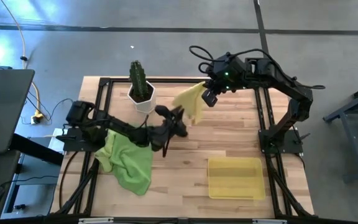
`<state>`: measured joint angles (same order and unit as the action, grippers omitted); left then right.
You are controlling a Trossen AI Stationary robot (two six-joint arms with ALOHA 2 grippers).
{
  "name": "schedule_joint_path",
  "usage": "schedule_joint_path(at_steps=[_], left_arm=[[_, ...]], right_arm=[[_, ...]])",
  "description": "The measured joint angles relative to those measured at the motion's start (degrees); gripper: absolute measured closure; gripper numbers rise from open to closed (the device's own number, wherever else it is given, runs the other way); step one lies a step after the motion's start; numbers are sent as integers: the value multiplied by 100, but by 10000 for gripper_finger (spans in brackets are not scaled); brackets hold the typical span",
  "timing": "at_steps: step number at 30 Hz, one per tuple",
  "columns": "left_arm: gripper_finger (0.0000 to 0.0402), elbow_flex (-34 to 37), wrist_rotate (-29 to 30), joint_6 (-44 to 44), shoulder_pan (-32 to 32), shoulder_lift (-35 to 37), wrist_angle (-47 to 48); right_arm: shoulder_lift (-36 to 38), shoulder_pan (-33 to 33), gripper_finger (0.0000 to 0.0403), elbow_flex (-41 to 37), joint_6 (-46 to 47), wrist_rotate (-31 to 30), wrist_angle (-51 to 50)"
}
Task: Roll microfiber towels into tight, uniform cylinder then place into a basket
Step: Fold the yellow towel
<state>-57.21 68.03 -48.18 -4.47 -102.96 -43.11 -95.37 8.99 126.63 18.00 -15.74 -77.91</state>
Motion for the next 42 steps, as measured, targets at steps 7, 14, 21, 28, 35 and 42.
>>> schedule_joint_path(at_steps=[7,14,21,28,35,42], left_arm=[[319,-44,-996,1136,-319,83,11],[319,-235,-1713,2473,-166,81,-12],[319,-422,-1967,3116,140,81,-40],[319,-422,-2125,3287,304,75,276],[319,-422,-2109,3707,512,74,393],[319,-420,-2637,3816,527,74,389]], right_arm=[[-271,0,403,0,463,-502,-544],[-759,-43,403,-4,984,391,-1089],[-1179,-77,403,-4,1051,526,-1204],[-1240,-66,403,-4,1047,736,-1184],[-1224,-75,403,-4,1071,1031,-1184],[-1224,-76,403,-4,1059,1032,-1184]])
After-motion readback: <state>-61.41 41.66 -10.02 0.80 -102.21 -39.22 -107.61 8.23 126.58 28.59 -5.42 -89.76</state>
